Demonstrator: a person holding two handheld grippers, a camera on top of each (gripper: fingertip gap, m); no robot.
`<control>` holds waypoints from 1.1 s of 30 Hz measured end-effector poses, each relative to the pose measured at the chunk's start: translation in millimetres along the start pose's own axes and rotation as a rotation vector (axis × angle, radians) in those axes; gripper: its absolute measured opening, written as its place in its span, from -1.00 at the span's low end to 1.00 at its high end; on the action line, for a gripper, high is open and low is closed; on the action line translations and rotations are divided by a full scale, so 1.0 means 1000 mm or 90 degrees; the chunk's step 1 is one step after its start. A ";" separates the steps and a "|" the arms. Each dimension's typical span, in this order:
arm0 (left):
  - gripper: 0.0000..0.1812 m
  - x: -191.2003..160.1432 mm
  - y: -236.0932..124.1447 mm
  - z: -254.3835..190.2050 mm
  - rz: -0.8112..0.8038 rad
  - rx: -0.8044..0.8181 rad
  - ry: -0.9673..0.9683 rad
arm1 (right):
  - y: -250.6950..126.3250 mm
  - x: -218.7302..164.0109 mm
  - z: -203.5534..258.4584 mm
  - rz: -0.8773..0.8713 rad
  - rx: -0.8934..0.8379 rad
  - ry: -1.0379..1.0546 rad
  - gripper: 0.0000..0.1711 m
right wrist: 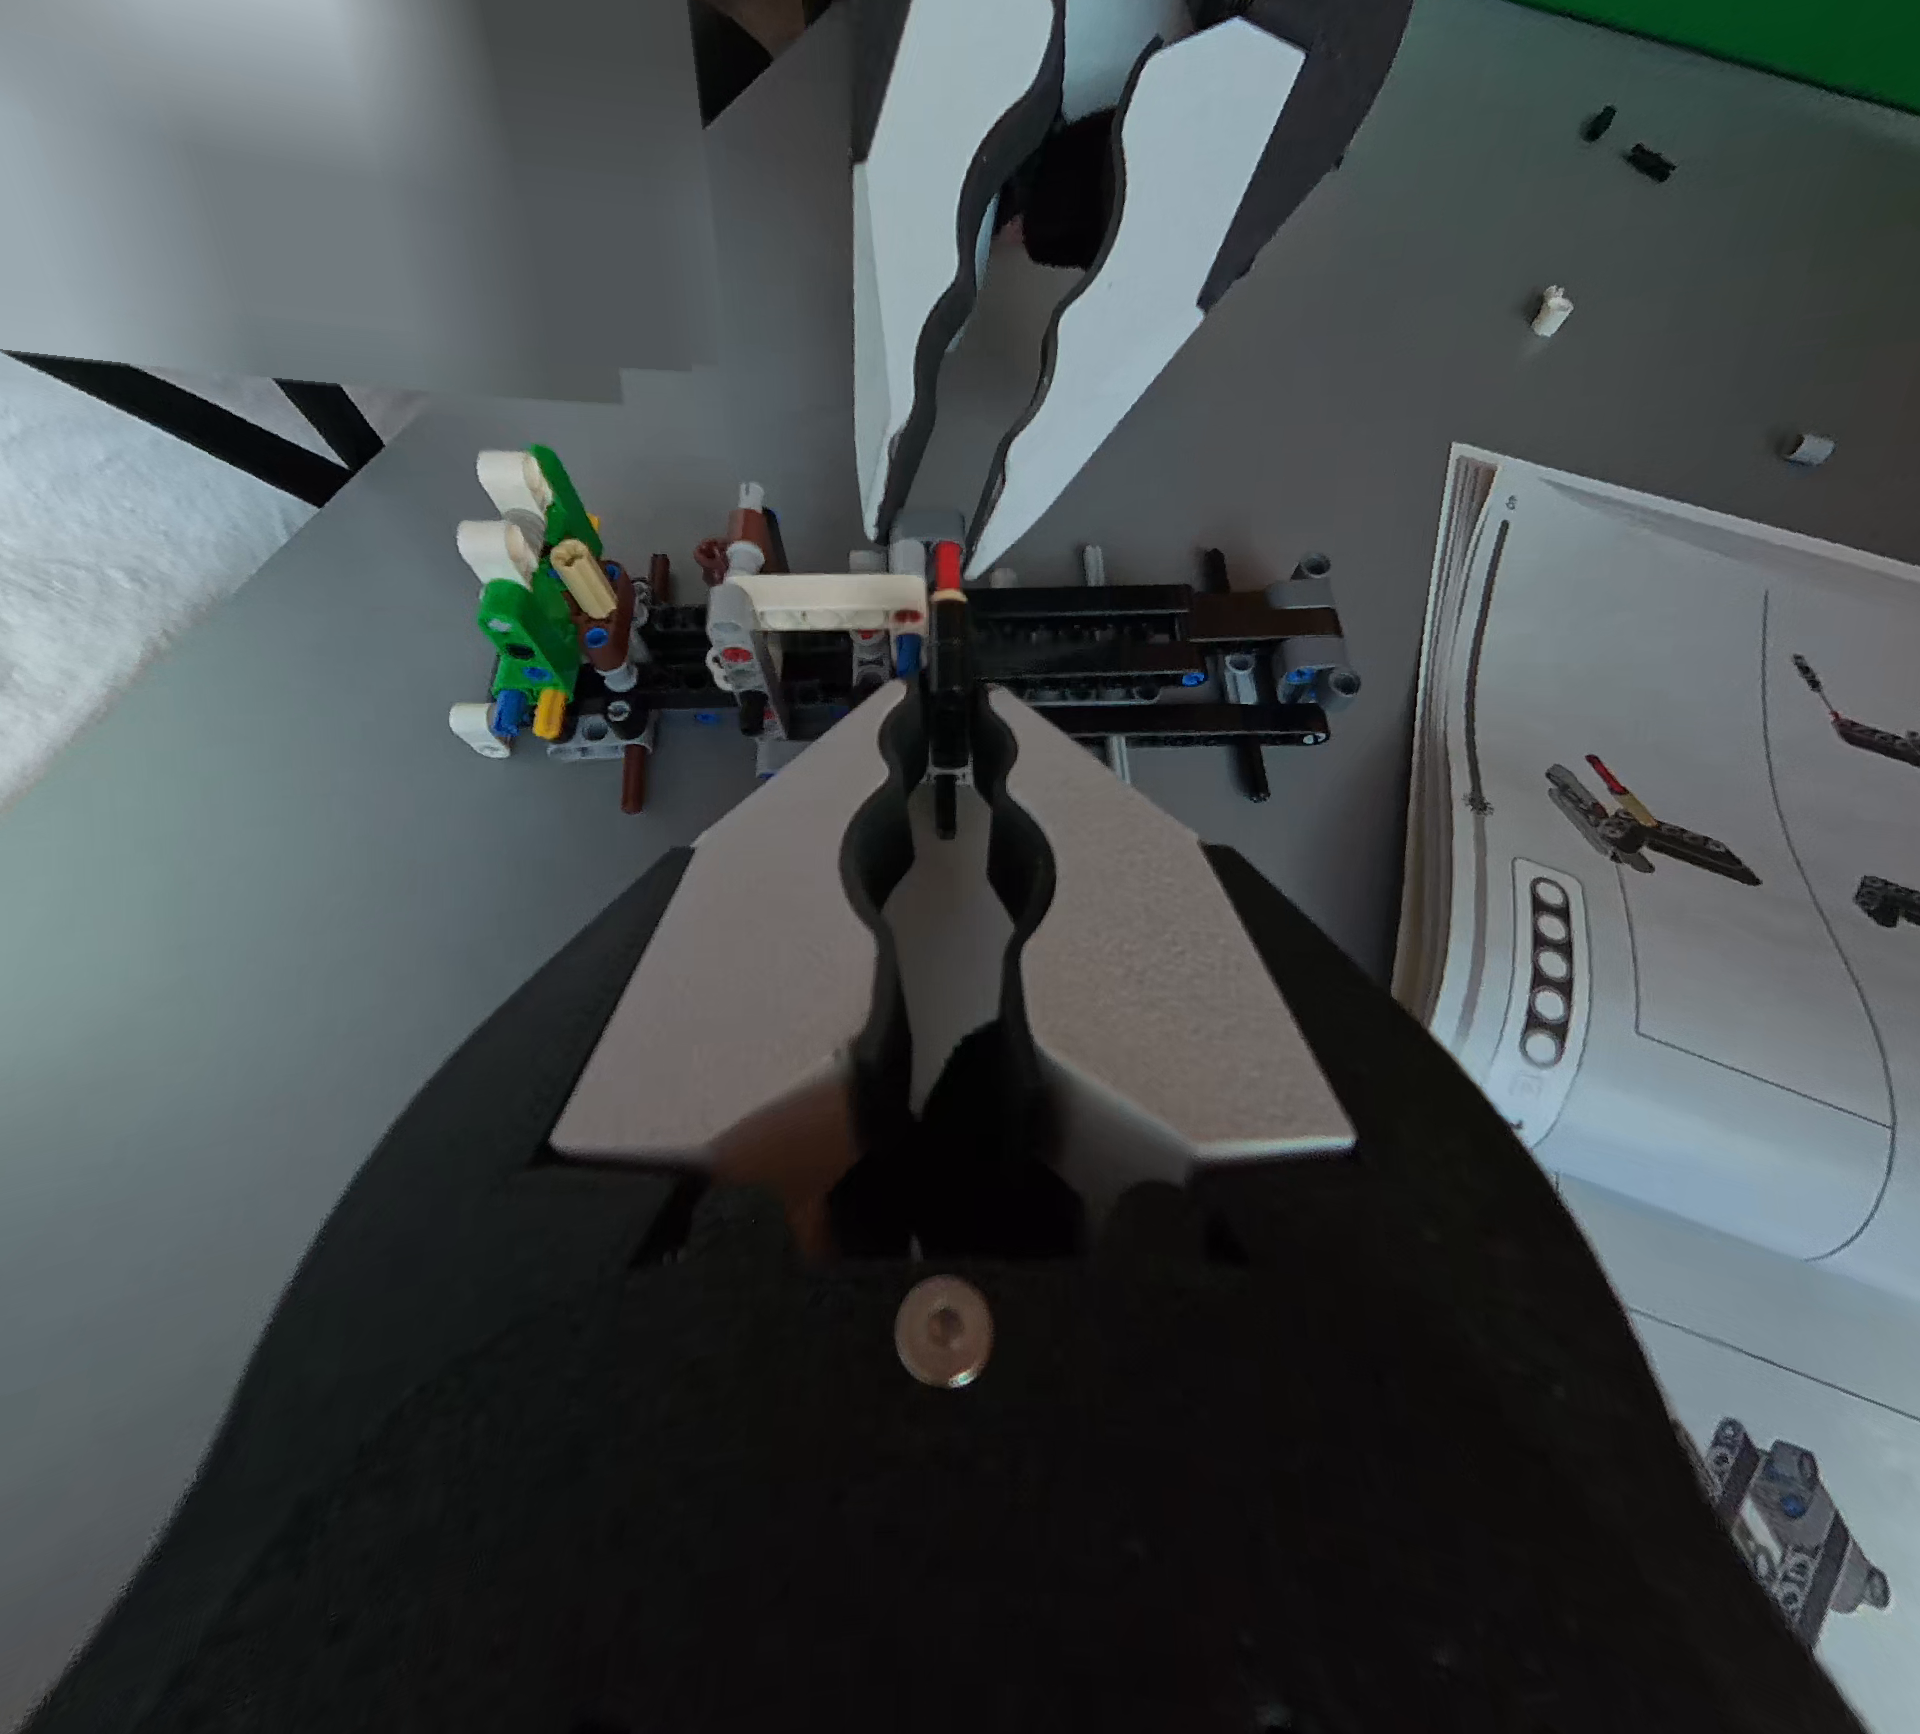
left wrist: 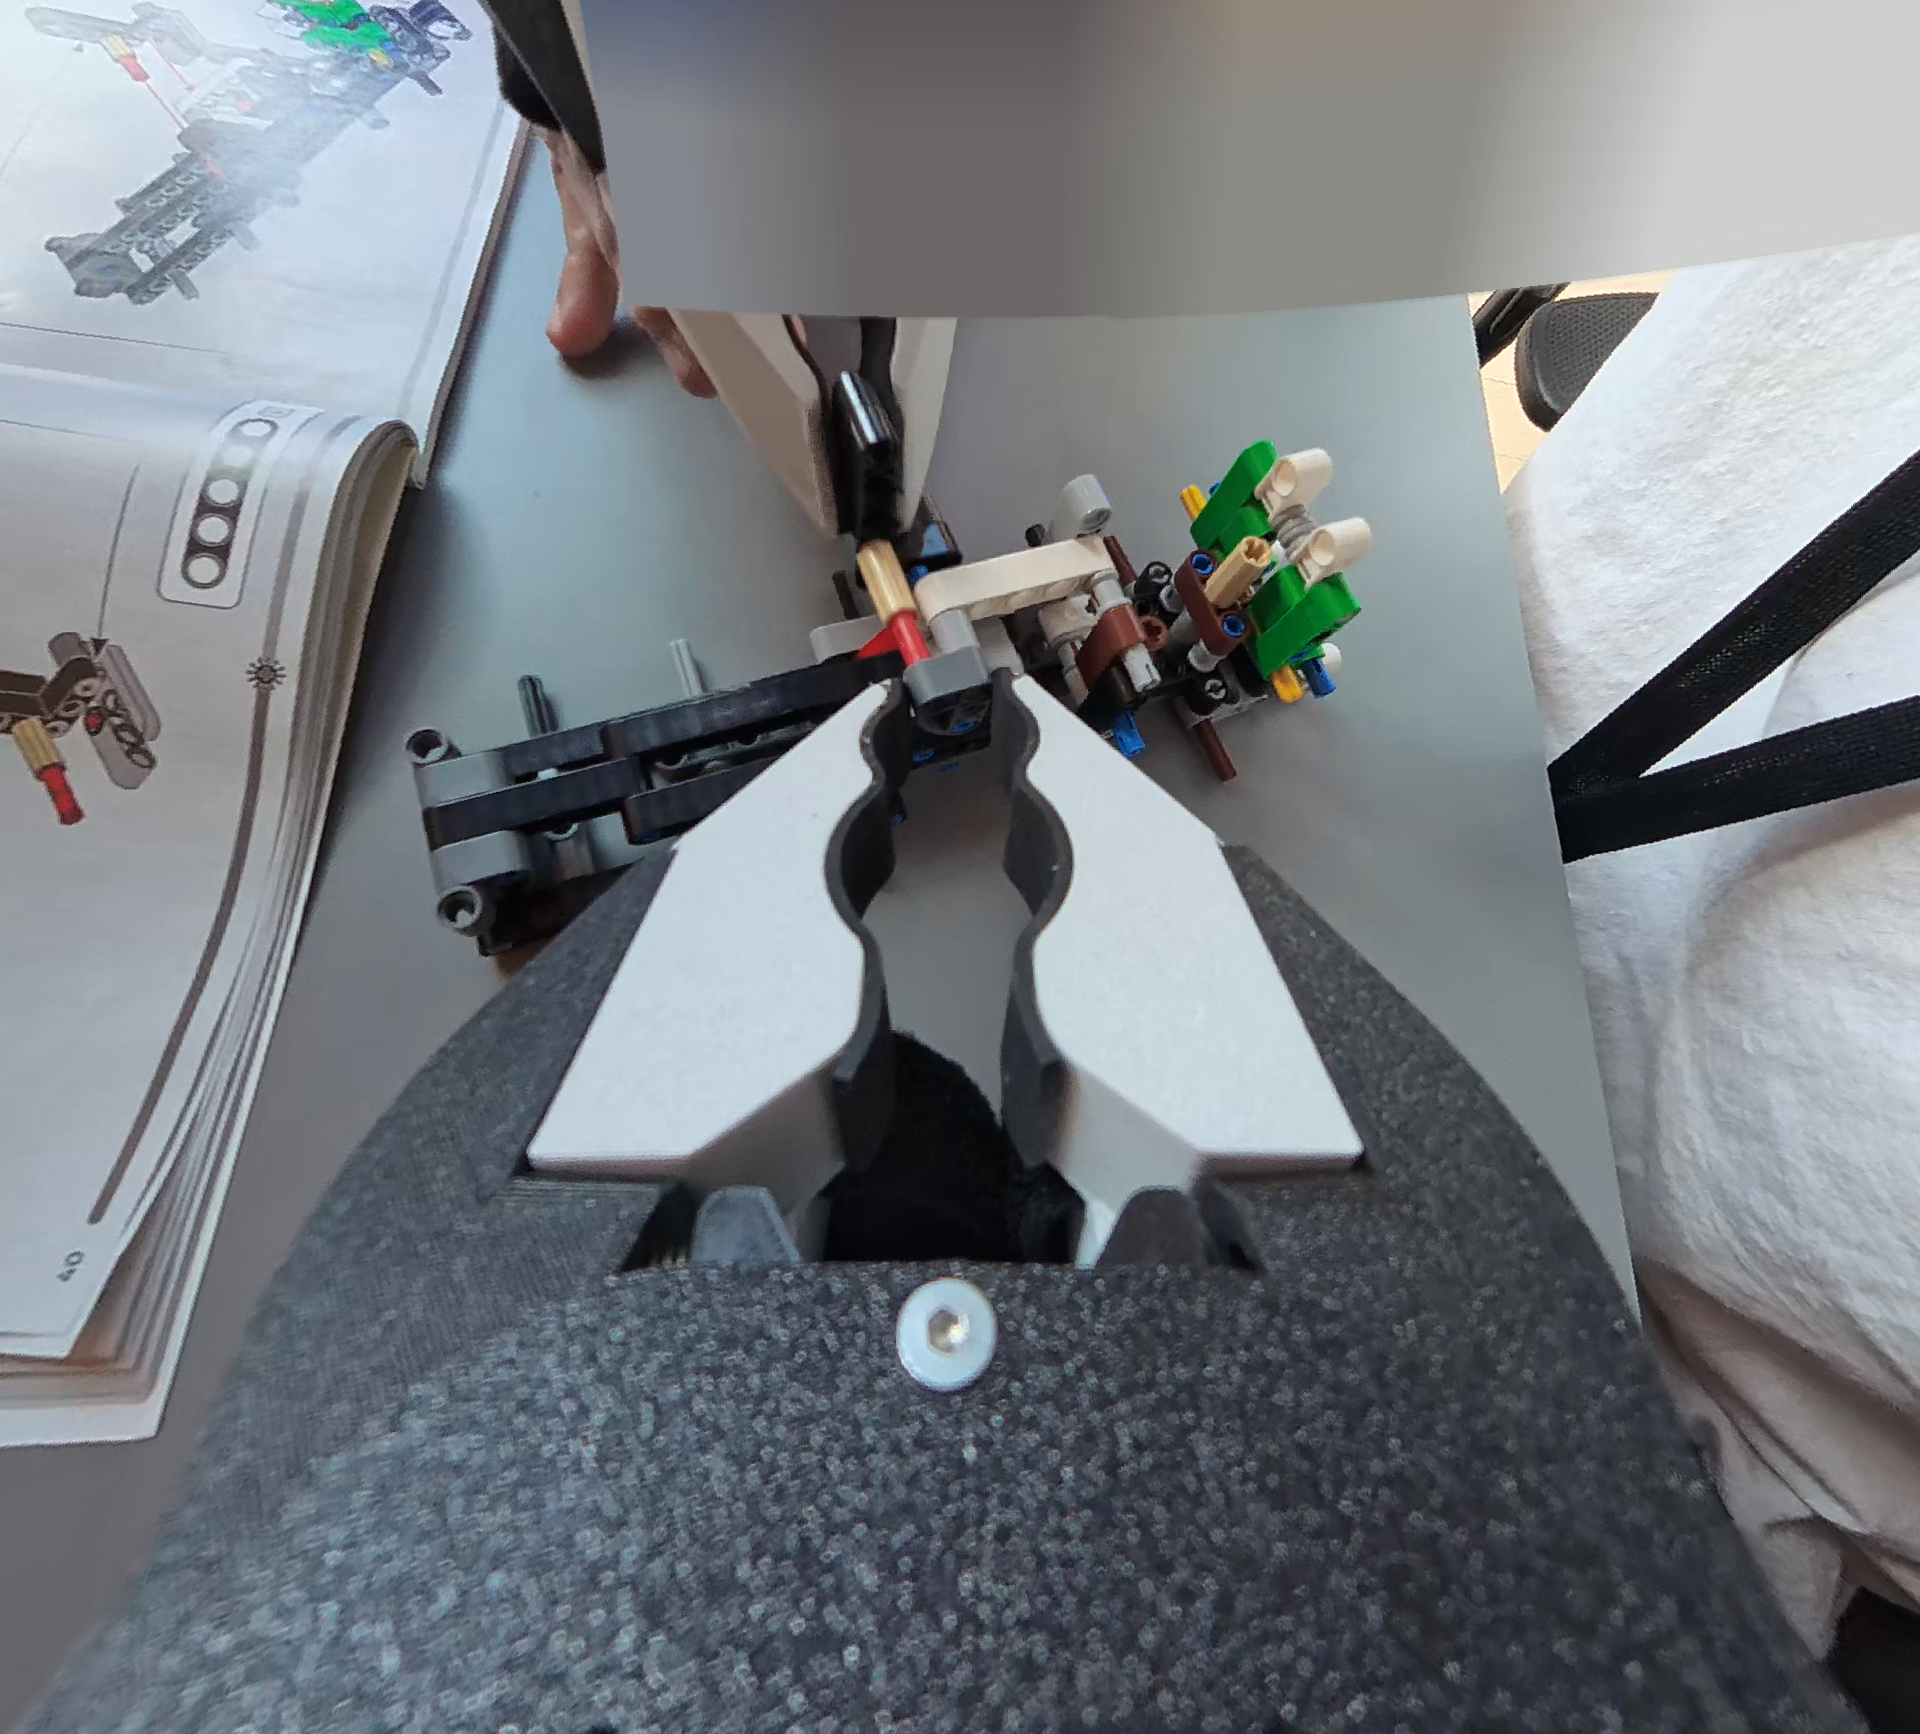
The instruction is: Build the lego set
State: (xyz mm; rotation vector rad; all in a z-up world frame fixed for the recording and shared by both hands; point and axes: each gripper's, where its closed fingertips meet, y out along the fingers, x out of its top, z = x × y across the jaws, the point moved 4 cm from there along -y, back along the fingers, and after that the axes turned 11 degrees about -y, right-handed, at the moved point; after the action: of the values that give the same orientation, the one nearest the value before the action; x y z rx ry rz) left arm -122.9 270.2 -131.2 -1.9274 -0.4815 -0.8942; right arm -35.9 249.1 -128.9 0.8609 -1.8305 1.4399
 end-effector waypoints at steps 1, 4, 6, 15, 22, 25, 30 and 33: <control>-0.85 0.000 0.000 -0.001 0.004 -0.005 -0.002 | 0.001 0.002 0.000 0.005 -0.002 -0.009 -0.93; -0.85 0.000 0.001 -0.002 0.004 -0.004 -0.003 | 0.000 0.004 0.001 0.010 -0.008 -0.015 -0.93; -0.85 0.000 0.001 -0.002 0.007 -0.002 -0.001 | 0.000 0.004 0.001 0.013 -0.009 -0.021 -0.93; -0.84 0.000 0.002 -0.001 0.002 -0.008 -0.004 | 0.001 0.005 0.001 -0.002 -0.008 -0.006 -0.93; -0.84 0.000 0.000 0.000 -0.020 -0.018 -0.015 | -0.005 0.001 0.001 -0.040 -0.021 0.017 -0.92; -0.85 0.001 -0.003 0.001 -0.026 -0.020 -0.017 | -0.006 0.001 0.000 -0.046 -0.025 0.023 -0.92; -0.85 0.002 -0.004 0.002 -0.033 -0.005 -0.013 | -0.007 0.000 -0.001 -0.057 -0.029 0.034 -0.92; -0.87 0.002 -0.003 0.003 -0.031 -0.008 -0.022 | -0.005 0.001 0.000 -0.046 -0.028 0.034 -0.93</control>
State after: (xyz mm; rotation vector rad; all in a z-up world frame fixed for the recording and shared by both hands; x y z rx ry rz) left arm -122.5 274.1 -128.2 -1.9533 -0.5468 -0.8985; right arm -32.3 248.0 -125.7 0.8510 -1.7671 1.3607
